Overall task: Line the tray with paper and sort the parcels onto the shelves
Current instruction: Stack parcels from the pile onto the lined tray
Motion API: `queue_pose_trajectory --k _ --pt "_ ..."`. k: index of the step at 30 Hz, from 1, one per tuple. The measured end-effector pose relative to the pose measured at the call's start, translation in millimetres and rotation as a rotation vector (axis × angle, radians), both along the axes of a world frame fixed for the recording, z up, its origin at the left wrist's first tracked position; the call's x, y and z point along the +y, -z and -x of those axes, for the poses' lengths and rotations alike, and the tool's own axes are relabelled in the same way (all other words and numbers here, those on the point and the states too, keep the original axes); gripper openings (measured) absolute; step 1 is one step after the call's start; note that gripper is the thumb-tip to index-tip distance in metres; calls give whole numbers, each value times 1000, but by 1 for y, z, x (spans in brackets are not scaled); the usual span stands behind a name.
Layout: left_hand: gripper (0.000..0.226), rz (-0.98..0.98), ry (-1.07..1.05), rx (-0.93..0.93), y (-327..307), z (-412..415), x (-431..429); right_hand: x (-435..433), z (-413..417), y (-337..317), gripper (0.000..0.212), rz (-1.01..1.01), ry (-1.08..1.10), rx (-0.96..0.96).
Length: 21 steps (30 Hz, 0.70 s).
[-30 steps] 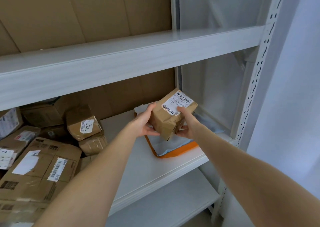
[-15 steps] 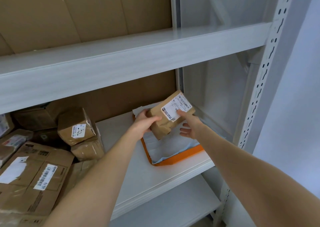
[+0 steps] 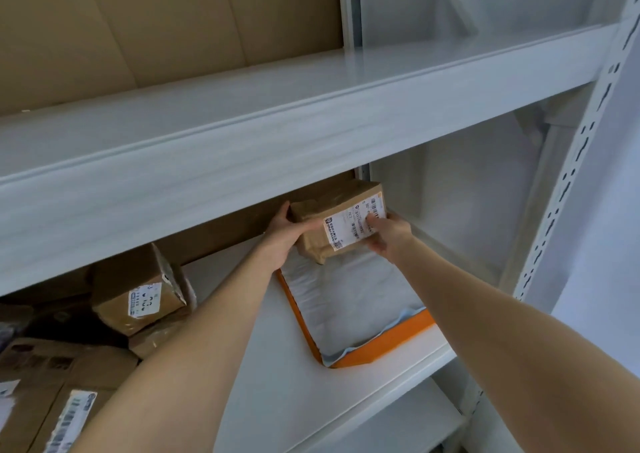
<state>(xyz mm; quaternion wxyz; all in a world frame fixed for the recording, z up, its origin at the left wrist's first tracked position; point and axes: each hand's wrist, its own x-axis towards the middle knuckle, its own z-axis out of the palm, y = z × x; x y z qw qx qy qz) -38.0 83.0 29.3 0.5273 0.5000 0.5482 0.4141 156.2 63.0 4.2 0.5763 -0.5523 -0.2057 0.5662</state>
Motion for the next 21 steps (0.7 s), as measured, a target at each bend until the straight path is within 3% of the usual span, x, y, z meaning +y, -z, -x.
queue_pose_trajectory --k 5,9,13,17,21 --pt "90 -51 -17 58 -2 -3 14 30 0 5 33 28 69 -322" --pt "95 -98 -27 128 3 -5 27 42 -1 6 35 -27 -4 -483" --pt "103 -132 -15 322 11 1 37 50 2 8 23 -52 -42 -344" --pt "103 -162 -61 463 23 4 43 59 12 15 38 -114 -122 -137" --pt "100 -154 -70 471 39 4 52 68 19 25 50 -133 -186 -44"
